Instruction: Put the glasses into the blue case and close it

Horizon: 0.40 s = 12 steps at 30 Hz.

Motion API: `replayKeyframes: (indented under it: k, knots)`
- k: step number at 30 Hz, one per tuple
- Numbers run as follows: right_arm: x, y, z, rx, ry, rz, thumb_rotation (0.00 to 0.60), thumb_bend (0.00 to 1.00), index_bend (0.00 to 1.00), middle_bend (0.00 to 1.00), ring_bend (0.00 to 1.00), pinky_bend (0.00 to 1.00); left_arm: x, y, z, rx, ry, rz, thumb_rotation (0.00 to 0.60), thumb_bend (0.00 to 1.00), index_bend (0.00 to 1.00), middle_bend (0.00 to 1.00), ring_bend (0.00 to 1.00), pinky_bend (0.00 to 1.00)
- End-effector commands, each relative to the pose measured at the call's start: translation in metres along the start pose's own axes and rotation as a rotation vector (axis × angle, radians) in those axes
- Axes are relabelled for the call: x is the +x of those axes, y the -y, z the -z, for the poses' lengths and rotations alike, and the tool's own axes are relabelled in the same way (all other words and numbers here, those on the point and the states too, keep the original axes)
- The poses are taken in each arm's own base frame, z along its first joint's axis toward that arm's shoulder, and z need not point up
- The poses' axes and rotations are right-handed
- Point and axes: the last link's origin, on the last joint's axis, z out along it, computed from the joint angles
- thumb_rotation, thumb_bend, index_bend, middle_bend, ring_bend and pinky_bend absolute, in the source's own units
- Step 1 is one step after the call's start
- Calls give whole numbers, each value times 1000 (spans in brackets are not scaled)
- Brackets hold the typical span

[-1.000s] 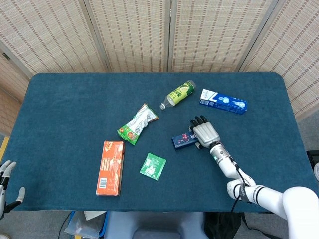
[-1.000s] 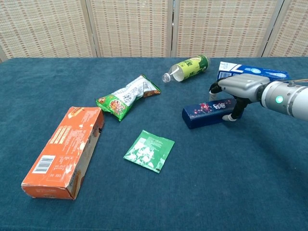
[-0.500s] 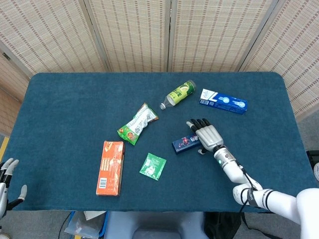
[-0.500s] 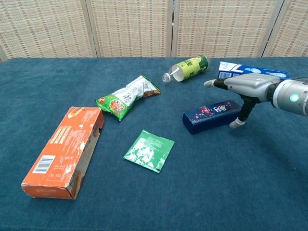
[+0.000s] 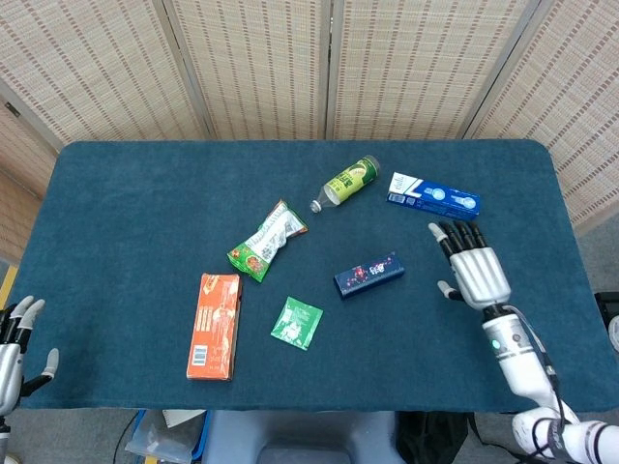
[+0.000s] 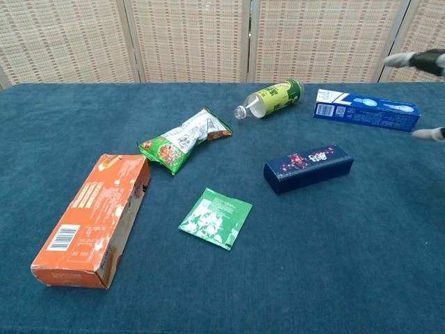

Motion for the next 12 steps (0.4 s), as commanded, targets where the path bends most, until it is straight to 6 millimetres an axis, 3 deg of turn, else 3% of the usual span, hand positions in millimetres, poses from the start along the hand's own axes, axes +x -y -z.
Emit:
replayKeyframes:
  k: [1,5,12]
  knots:
    - [12,-25,53,-68,-46,-1,600,231,90,101,0,0,-1,-7,-6,-16,-1,-4,600,425,80,0,0,0]
    - [19,-42,91,-136,-78,-7,600,246,116,123,0,0,0,-16,-12,-37,-13,-7,600,424,81,0,0,0]
    - [19,-55,135,-201,-70,-31,600,249,142,136,0,0,0,-26,-17,-53,-28,-9,600,424,80,0,0,0]
